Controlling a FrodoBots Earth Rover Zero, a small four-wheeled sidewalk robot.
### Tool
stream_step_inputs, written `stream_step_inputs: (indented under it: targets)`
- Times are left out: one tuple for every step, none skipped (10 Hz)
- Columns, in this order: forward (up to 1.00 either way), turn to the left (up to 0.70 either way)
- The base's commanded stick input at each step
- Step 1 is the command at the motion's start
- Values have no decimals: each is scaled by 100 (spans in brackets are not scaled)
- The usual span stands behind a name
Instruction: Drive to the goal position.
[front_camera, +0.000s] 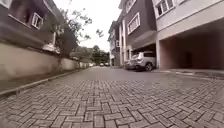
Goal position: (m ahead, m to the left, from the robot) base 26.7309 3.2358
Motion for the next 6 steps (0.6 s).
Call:
stream_step_inputs:
  targets:
    - [70, 0]
    - [70, 0]
    - [70, 0]
    - [70, 0]
    - [70, 0]
    - [70, 0]
